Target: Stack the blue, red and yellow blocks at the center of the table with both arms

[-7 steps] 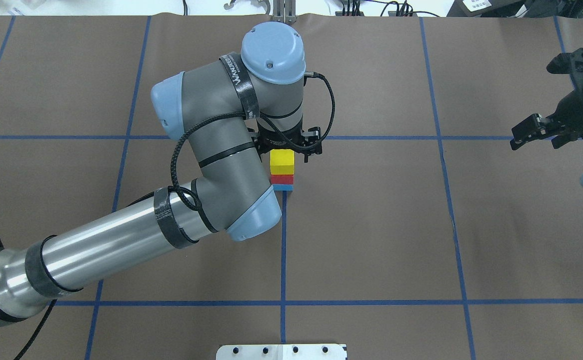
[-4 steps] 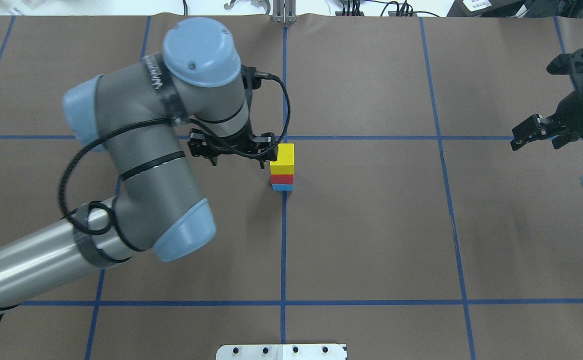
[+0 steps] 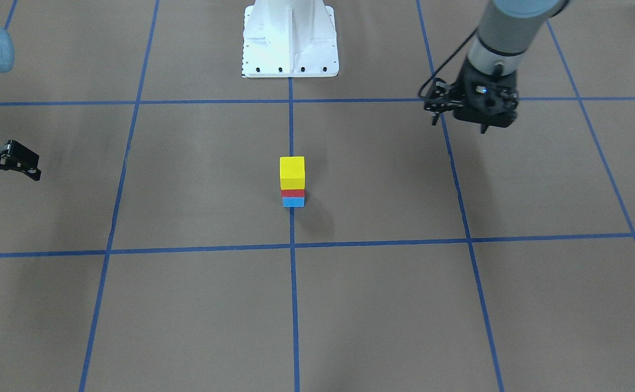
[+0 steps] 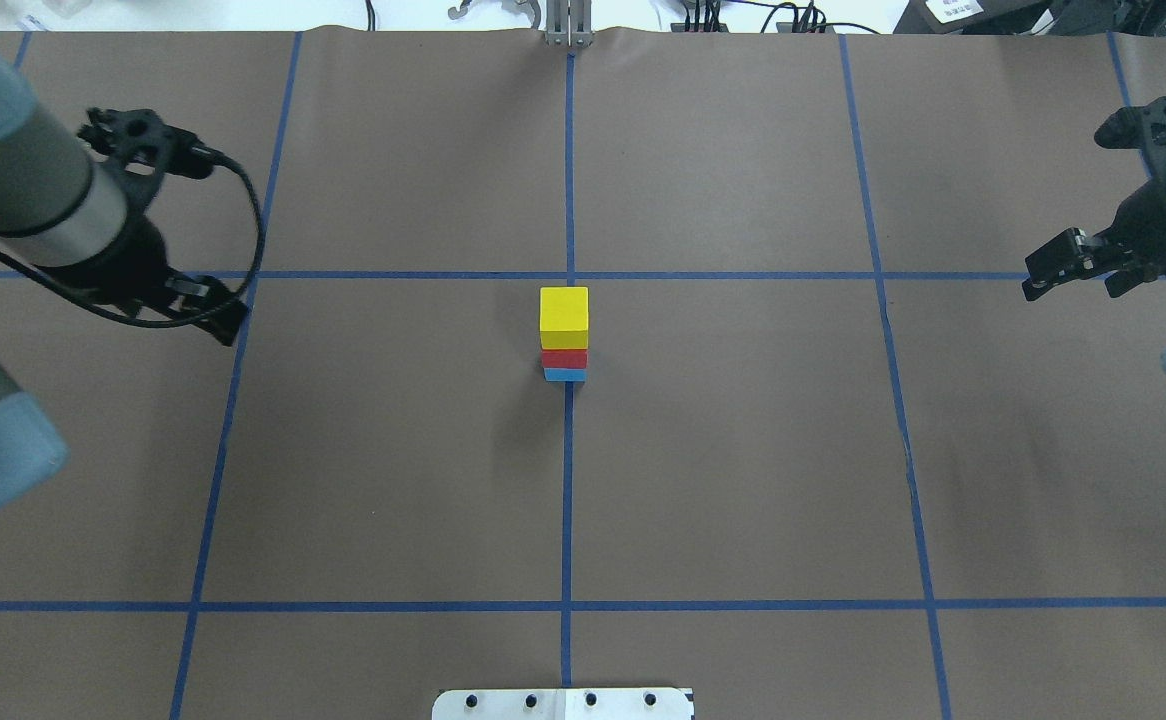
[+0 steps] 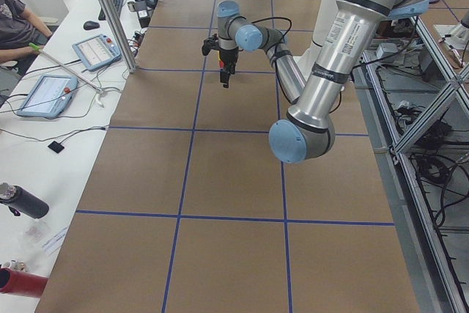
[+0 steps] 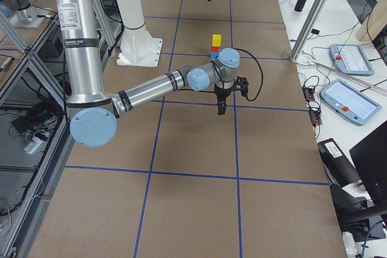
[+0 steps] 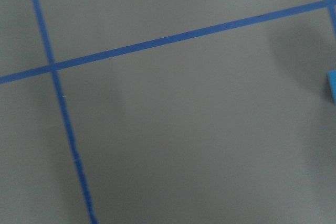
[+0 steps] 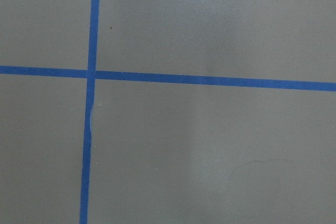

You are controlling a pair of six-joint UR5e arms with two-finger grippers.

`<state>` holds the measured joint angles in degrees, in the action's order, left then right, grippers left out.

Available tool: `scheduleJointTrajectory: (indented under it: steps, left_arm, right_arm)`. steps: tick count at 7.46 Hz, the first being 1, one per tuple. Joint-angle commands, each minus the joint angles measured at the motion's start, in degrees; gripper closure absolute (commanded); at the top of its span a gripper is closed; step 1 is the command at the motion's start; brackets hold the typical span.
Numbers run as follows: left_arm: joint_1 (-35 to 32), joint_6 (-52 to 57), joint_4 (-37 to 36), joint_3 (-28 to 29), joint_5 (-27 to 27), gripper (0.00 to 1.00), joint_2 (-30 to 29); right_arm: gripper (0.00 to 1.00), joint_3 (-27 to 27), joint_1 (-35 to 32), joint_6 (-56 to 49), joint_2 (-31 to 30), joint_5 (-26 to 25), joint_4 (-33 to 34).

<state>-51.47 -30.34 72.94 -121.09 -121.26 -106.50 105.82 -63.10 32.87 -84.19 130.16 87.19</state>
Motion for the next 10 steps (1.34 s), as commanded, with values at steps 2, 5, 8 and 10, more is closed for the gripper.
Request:
scheduleJointTrajectory:
  steps: [2, 5, 8, 10]
  left_arm:
    - [-22.2, 26.84, 15.79, 9.48, -14.47, 0.01, 18.59]
    - [-27.63, 28.84, 16.45, 15.53, -19.37, 0.01, 18.7]
    - [-27.63, 28.84, 16.45, 16.32, -15.87, 0.01, 19.22]
    - [-27.63, 28.75, 16.45, 16.32, -14.53, 0.01, 19.22]
  right_arm:
    - [0.0, 0.0, -0.01, 0.0, 0.08, -0.17, -0.09]
    - [0.0, -0.08, -8.23, -2.53, -3.24, 4.8, -1.22]
    - [0.0, -3.15, -18.01, -18.06, -6.16, 10.64, -1.41]
    - [0.0, -3.16, -18.03, -18.46, -6.16, 10.56, -1.67]
